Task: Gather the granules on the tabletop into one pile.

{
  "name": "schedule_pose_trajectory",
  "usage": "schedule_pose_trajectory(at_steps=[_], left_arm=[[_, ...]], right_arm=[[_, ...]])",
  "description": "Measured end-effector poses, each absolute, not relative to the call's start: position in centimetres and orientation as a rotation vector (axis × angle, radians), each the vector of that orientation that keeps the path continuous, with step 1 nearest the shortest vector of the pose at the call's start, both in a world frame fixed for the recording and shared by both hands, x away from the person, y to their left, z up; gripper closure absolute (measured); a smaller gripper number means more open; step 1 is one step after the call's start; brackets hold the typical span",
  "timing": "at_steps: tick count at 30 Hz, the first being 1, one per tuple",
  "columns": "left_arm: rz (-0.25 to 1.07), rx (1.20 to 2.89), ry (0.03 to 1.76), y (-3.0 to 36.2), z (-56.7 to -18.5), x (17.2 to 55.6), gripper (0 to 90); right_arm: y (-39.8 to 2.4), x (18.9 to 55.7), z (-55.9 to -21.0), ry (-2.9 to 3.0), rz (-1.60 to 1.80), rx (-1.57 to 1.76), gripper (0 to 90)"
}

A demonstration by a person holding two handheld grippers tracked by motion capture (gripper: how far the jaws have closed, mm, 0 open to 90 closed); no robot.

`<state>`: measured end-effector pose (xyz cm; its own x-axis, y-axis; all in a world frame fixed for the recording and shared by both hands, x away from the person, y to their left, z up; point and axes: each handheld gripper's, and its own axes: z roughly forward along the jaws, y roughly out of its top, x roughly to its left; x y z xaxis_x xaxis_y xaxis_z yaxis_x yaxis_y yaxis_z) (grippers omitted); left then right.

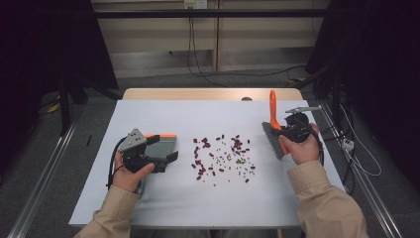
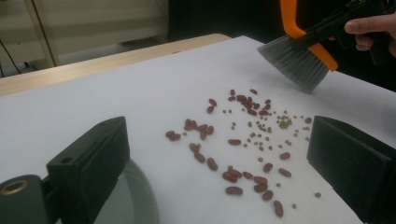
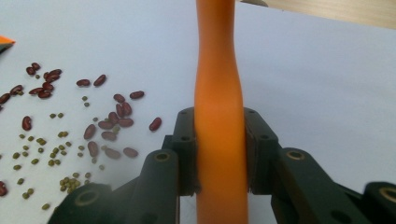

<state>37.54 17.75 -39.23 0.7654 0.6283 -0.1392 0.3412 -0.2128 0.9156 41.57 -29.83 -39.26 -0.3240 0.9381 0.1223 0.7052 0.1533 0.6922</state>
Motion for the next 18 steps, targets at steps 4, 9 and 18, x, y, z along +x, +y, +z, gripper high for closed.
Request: schedule_pose_trajectory(at_steps=[4, 9, 18], left_arm=[[0.308, 1.822, 0.766, 18.2, -39.6, 37.5, 5.7], [0.306, 1.818, 0.77, 18.6, -39.7, 37.5, 5.7], [0.303, 1.802, 0.801, 19.4, -40.1, 37.6, 5.7]], right_arm=[[-29.0, 42.3, -39.8, 2.134, 0.928, 1.549, 70.9], [-28.1, 43.3, -40.3, 2.169, 0.891, 1.529, 70.8], [-27.7, 43.7, -41.3, 2.189, 0.905, 1.482, 69.1]])
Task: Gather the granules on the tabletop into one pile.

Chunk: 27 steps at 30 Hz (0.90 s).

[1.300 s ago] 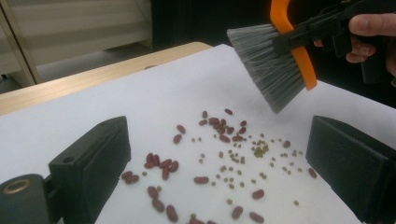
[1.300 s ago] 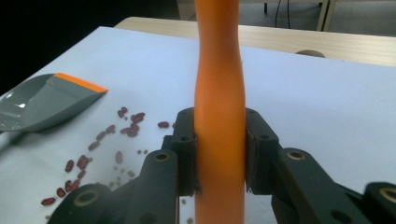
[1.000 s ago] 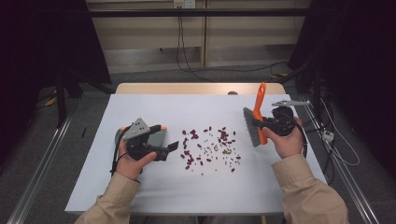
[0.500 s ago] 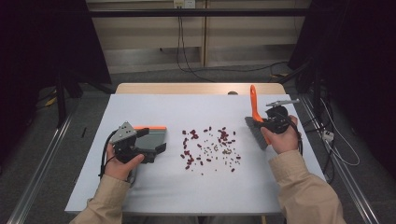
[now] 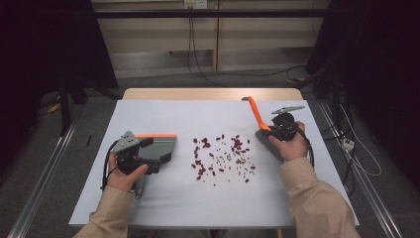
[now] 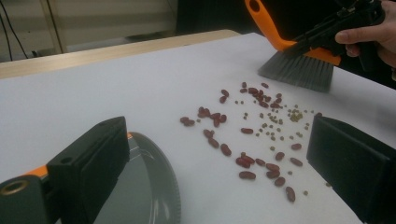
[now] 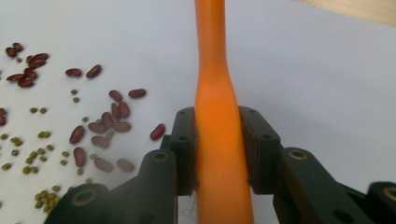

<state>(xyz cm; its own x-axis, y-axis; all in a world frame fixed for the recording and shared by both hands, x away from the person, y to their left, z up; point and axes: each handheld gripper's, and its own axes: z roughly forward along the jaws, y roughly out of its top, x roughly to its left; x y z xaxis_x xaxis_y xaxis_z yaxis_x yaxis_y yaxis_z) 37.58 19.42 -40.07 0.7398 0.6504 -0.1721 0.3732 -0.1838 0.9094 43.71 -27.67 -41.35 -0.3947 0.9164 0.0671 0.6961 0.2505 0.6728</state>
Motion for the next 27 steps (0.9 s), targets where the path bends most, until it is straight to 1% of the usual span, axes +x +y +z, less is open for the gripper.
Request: schedule_pose_trajectory(at_steps=[4, 5, 9, 15, 16, 18, 21, 24, 27], left_arm=[[0.305, 1.796, 0.808, 19.6, -40.1, 37.5, 5.7], [0.305, 1.796, 0.81, 19.6, -40.1, 37.5, 5.7], [0.305, 1.804, 0.808, 19.6, -40.3, 37.5, 5.7], [0.3, 1.81, 0.811, 19.9, -40.4, 37.3, 5.7], [0.302, 1.81, 0.813, 20.0, -40.4, 37.3, 5.7], [0.3, 1.805, 0.82, 20.3, -40.5, 37.3, 5.7], [0.3, 1.807, 0.831, 20.8, -40.7, 37.2, 5.7], [0.301, 1.8, 0.844, 21.3, -40.8, 37.3, 5.7], [0.304, 1.797, 0.858, 21.7, -40.9, 37.4, 5.6]], right_arm=[[-27.8, 43.0, -41.2, 2.182, 0.889, 1.452, 62.2], [-27.9, 42.7, -41.2, 2.187, 0.874, 1.434, 62.9], [-28.1, 42.0, -41.7, 2.251, 0.798, 1.371, 70.1], [-28.0, 41.5, -41.9, 2.205, 0.841, 1.319, 71.3], [-27.8, 41.6, -41.7, 2.194, 0.827, 1.271, 71.3], [-27.9, 42.3, -41.4, 2.175, 0.916, 1.273, 71.3], [-27.3, 43.8, -41.4, 2.164, 0.918, 1.217, 71.3], [-26.7, 45.7, -42.2, 2.171, 0.967, 1.163, 71.3], [-25.5, 47.1, -43.2, 2.209, 0.942, 1.102, 71.3]])
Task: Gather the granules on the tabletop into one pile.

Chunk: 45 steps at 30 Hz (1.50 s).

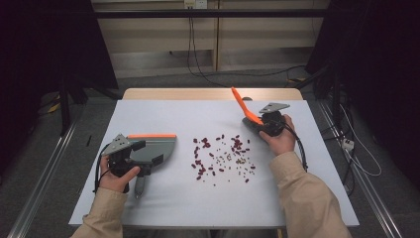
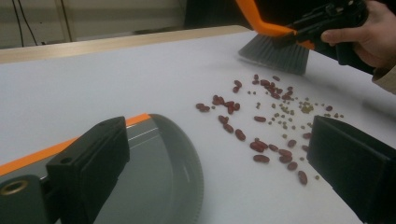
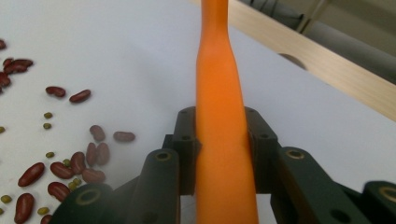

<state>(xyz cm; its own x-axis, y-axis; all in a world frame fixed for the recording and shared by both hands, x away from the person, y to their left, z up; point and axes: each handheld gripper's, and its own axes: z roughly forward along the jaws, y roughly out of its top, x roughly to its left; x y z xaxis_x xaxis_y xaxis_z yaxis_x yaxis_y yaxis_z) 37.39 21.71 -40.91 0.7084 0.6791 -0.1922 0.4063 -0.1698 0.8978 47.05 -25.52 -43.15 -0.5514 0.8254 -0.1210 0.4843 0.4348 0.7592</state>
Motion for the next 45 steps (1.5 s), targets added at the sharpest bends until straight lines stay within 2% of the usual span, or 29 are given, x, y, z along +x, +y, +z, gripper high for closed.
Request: schedule_pose_trajectory(at_steps=[4, 14, 32, 37, 45], left_arm=[[0.309, 1.794, 0.863, 22.0, -41.0, 37.4, 5.4], [0.329, 1.806, 0.852, 21.8, -41.0, 37.3, 5.4], [0.32, 1.806, 0.839, 21.8, -40.9, 37.0, 5.4], [0.321, 1.803, 0.841, 21.8, -40.9, 37.0, 5.4], [0.312, 1.803, 0.844, 21.7, -41.0, 37.1, 5.4]], right_arm=[[-23.8, 47.0, -43.4, 2.287, 0.931, 0.99, 71.3], [-22.5, 43.8, -43.0, 2.44, 0.922, 0.79, 71.0], [-21.9, 40.6, -42.4, 2.526, 0.973, 0.699, 71.1], [-22.4, 41.0, -41.7, 2.47, 1.049, 0.738, 71.3], [-22.1, 45.0, -41.1, 2.395, 1.113, 0.77, 71.3]])
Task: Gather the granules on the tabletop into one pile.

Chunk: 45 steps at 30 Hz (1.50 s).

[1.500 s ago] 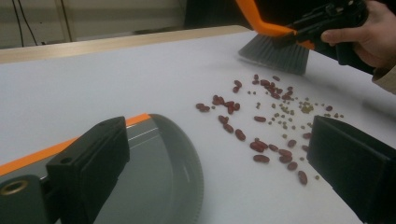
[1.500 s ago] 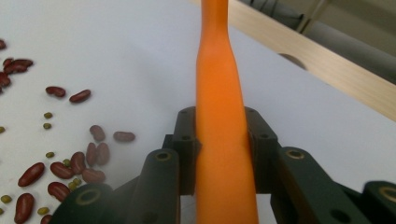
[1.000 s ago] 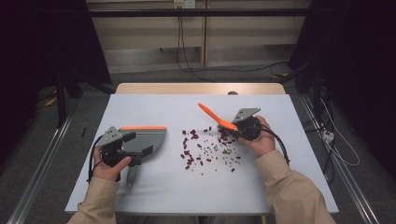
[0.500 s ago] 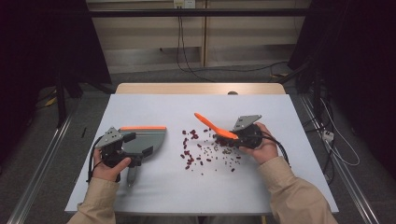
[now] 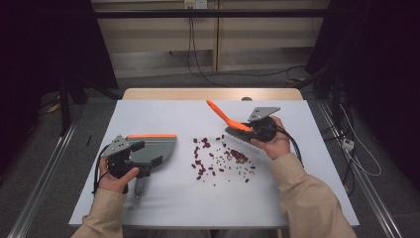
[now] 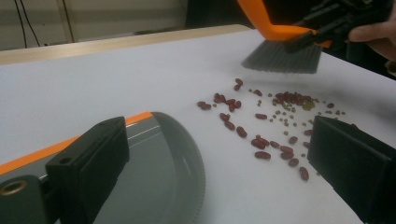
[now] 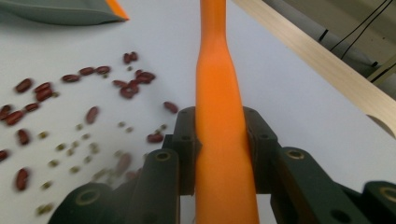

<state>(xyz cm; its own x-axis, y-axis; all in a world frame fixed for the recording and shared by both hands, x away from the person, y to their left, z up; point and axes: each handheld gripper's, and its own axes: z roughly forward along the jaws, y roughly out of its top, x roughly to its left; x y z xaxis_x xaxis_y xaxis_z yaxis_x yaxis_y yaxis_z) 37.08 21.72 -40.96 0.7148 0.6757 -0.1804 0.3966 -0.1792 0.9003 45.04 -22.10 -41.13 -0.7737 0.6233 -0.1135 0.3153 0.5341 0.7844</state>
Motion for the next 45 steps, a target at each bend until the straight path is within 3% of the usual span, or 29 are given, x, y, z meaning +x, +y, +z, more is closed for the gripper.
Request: schedule_pose_trajectory(at_steps=[12, 36, 45], left_arm=[[0.317, 1.809, 0.867, 22.0, -41.4, 36.8, 5.4], [0.321, 1.8, 0.869, 22.3, -41.2, 36.6, 5.4], [0.322, 1.801, 0.859, 22.3, -41.0, 36.4, 5.4]], right_arm=[[-18.6, 49.5, -43.1, 2.43, 1.045, 0.684, 71.3], [-18.9, 43.2, -42.7, 2.582, 1.085, 0.428, 71.2], [-18.7, 44.8, -41.5, 2.474, 1.193, 0.476, 71.3]])
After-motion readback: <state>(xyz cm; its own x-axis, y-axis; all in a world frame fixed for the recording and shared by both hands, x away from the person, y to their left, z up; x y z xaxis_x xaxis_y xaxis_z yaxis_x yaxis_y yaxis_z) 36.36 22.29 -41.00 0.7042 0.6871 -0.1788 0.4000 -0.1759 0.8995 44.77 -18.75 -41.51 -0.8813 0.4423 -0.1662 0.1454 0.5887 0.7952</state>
